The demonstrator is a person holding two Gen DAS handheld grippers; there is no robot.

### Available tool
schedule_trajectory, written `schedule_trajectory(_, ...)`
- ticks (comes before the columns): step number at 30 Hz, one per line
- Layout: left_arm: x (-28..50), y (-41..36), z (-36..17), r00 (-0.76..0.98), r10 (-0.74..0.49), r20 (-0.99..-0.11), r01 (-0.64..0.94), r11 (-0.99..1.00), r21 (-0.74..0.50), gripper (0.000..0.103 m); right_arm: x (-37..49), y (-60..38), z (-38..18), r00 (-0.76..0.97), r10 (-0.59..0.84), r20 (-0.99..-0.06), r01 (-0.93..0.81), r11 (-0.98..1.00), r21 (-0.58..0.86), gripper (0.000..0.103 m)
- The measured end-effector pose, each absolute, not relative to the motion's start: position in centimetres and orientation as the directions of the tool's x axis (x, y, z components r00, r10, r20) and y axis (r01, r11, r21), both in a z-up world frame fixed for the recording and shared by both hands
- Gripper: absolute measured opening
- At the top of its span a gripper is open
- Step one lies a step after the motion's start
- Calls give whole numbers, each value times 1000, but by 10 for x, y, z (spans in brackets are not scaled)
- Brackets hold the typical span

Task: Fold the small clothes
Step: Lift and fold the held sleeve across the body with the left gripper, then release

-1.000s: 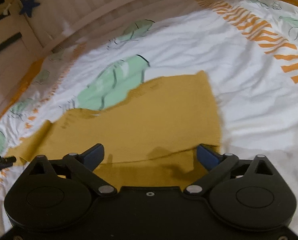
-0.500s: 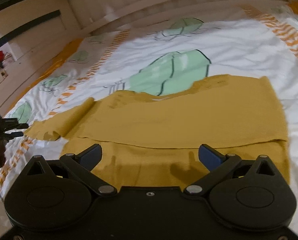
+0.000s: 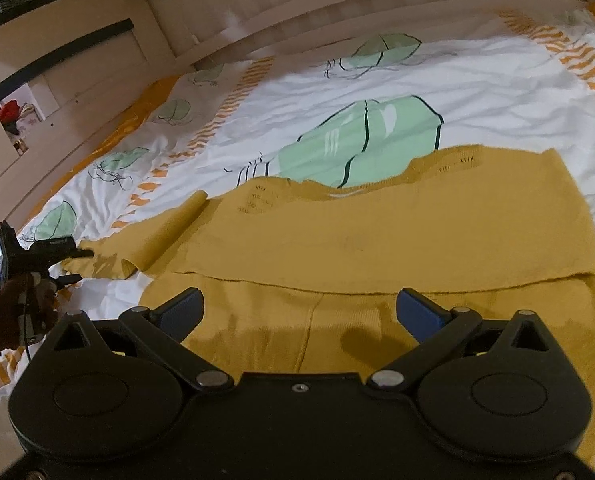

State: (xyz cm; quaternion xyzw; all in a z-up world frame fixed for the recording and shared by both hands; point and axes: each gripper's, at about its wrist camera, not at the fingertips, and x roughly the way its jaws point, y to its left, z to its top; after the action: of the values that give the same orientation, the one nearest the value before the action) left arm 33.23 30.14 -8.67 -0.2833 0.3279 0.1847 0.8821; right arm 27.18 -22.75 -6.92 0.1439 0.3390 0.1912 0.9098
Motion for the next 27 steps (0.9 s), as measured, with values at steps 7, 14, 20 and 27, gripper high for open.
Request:
schedule_trajectory(7, 358, 289, -88, 680, 185, -709, -494, 830, -258, 89, 271, -226, -74, 690, 439, -575, -245, 890, 385, 102)
schedule_trajectory(14, 376, 275, -93, 648, 301, -699, -520, 846, -118, 91, 271, -226, -76, 685, 437, -583, -240, 891, 386, 102)
schedule_trajectory(20, 373, 278, -89, 642, 341, -686, -545, 833, -96, 38, 273, -225, -77, 684, 433, -587, -236, 893, 384, 103)
schedule_trajectory(27, 351, 273, -50, 721, 283, -632, -523, 821, -228, 6, 273, -230, -73, 702, 427, -570, -227, 893, 390, 102)
